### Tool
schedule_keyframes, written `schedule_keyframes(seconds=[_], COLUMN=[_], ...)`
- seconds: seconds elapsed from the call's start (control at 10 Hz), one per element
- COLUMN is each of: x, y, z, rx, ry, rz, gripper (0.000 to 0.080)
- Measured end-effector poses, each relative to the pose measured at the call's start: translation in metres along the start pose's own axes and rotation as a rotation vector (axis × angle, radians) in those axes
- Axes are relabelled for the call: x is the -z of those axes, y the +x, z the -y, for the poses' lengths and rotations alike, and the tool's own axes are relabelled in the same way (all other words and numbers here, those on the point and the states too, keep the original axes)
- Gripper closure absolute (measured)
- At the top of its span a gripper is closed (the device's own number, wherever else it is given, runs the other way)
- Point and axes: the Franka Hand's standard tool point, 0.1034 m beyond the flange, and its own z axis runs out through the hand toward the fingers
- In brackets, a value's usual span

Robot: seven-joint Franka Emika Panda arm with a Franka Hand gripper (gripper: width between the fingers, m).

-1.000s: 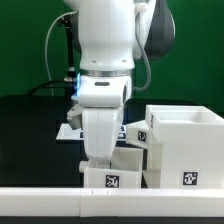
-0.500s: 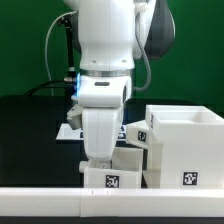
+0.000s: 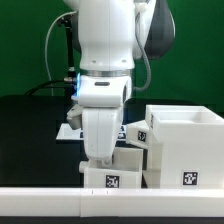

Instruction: Assemble drawer

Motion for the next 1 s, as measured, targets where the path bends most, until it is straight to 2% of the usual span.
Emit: schedule_keyframes(seconds=[0.2, 0.4, 0.6, 1.0], x=[0.006, 0.012, 0.013, 0.011], y=[0.002, 0.012, 0.019, 0.021], z=[-0.005, -0.012, -0.014, -0.014], rx=[0.039, 0.073, 0.083, 0.087], ry=[-0.013, -0.029, -0.031, -0.023], rz=[0.000, 0.005, 0.005, 0.006], gripper=[0.0762, 0.0762, 0.0762, 0.0761])
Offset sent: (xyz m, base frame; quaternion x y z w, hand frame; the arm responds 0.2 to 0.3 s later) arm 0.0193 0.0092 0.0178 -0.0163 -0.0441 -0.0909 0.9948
